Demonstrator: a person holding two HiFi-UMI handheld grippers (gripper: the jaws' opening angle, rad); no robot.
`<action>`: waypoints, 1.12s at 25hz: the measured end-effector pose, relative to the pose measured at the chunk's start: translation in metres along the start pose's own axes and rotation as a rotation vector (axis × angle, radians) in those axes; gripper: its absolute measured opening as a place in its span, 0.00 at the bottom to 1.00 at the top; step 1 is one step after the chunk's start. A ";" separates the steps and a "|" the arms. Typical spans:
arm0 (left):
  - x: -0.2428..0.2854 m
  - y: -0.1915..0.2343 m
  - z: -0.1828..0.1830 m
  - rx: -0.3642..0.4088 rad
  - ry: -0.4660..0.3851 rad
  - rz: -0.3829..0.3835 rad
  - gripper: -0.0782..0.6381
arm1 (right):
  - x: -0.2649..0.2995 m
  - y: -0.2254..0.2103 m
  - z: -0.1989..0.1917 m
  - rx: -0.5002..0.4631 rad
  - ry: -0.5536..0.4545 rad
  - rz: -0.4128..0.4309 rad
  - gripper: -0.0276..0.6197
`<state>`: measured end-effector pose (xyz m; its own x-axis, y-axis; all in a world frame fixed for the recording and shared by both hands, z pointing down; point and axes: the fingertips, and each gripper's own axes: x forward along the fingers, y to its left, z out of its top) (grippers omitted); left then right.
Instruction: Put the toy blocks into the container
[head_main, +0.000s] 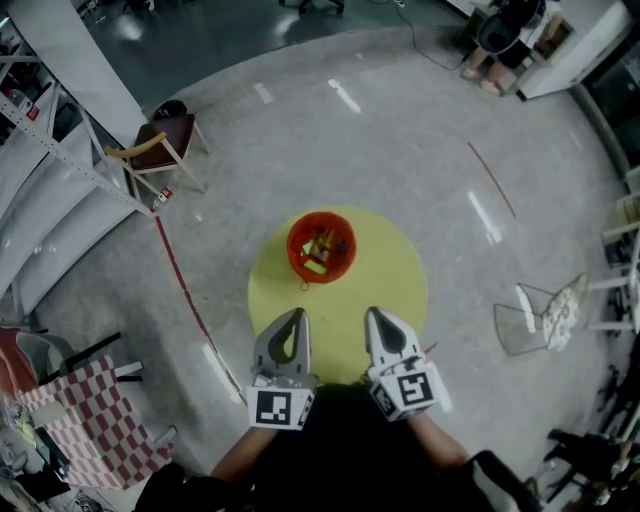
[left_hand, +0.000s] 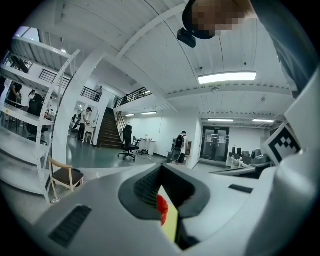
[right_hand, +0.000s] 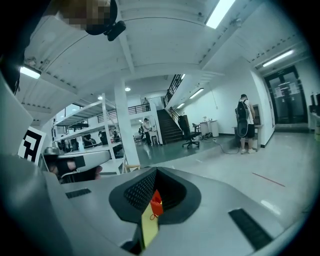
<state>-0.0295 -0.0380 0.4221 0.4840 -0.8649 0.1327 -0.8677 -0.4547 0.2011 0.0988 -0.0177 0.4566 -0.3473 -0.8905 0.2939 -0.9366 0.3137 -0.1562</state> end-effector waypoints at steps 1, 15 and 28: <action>0.000 -0.001 0.000 0.003 -0.002 -0.002 0.11 | 0.000 0.002 -0.001 -0.014 0.004 0.007 0.04; -0.004 -0.005 -0.001 0.006 -0.006 -0.006 0.11 | -0.003 0.005 -0.002 -0.054 0.020 0.002 0.04; -0.006 -0.004 -0.004 0.003 0.007 0.001 0.11 | 0.000 0.017 -0.005 -0.028 0.054 0.049 0.04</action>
<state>-0.0283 -0.0303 0.4247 0.4838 -0.8640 0.1395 -0.8685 -0.4544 0.1979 0.0830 -0.0112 0.4584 -0.3939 -0.8551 0.3370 -0.9191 0.3662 -0.1451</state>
